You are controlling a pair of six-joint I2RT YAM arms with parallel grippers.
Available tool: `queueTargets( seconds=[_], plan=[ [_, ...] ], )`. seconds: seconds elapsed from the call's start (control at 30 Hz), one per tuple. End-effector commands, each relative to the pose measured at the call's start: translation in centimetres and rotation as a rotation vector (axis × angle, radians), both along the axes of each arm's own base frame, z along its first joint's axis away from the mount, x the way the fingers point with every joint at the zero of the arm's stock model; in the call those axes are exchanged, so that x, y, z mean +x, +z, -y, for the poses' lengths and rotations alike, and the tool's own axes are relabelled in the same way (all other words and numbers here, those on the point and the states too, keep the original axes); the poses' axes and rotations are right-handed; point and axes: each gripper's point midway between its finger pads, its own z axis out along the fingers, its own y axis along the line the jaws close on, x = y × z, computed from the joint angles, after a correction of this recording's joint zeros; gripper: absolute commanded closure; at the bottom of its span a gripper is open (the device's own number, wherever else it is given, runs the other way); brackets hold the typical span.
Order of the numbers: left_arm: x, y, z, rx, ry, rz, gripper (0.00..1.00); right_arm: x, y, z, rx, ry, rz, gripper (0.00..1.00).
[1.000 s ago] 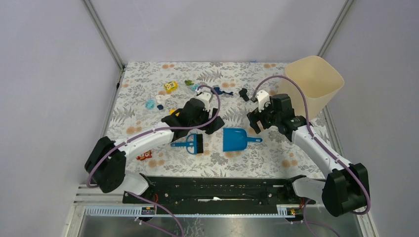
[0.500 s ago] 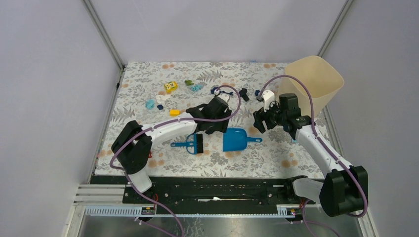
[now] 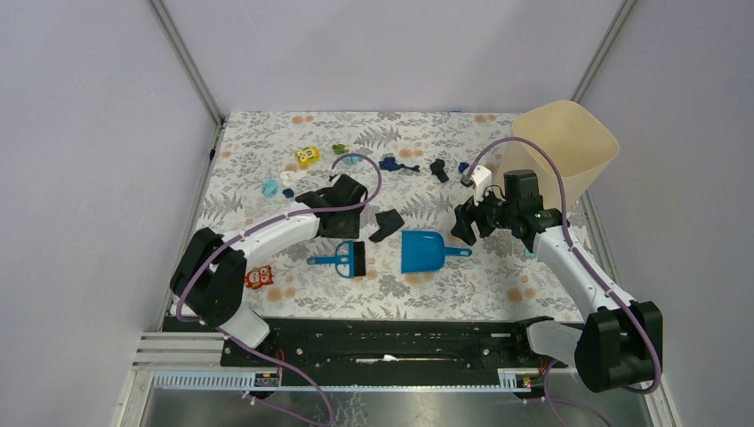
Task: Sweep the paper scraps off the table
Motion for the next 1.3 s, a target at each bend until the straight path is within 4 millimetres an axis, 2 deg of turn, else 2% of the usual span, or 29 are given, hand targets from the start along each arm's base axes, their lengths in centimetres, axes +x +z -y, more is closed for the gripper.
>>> queueTargets(
  seconds=[0.0, 0.07, 0.2, 0.3, 0.57, 0.67, 0.8, 0.97, 1.17, 1.27],
  plan=[
    [0.5, -0.2, -0.3, -0.061, 0.036, 0.001, 0.52, -0.5, 0.9, -0.6, 0.029, 0.046, 0.016, 0.21],
    [0.8, -1.0, -1.2, -0.04, 0.05, -0.017, 0.61, -0.5, 0.9, -0.6, 0.029, 0.048, 0.017, 0.21],
    [1.1, -2.2, -2.7, -0.002, 0.056, -0.043, 0.58, -0.7, 0.7, -0.7, 0.035, 0.057, 0.007, 0.21],
    [1.2, -2.6, -3.0, 0.01, 0.044, -0.048, 0.57, -0.7, 0.5, -0.8, 0.036, 0.063, -0.003, 0.21],
    [1.5, -3.7, -1.7, 0.022, -0.107, -0.104, 0.61, -0.8, 0.1, -0.8, 0.034, 0.07, -0.022, 0.21],
    [1.5, -3.5, -2.0, 0.068, -0.153, -0.136, 0.61, -0.9, 0.0, -0.9, 0.033, 0.072, -0.027, 0.21],
    [0.7, -4.3, -3.2, 0.149, -0.21, -0.193, 0.62, -1.0, -0.1, -0.9, 0.035, 0.078, -0.036, 0.21],
    [-0.4, -5.4, -3.5, 0.156, -0.248, -0.249, 0.65, -0.9, -0.2, -0.9, 0.034, 0.079, -0.04, 0.21],
    [-1.0, -6.6, -2.8, 0.124, -0.273, -0.279, 0.73, -1.0, -0.4, -0.9, 0.033, 0.08, -0.048, 0.21],
    [-1.2, -7.1, -2.6, 0.111, -0.279, -0.288, 0.81, -1.0, -0.4, -0.9, 0.031, 0.079, -0.047, 0.21]
  ],
)
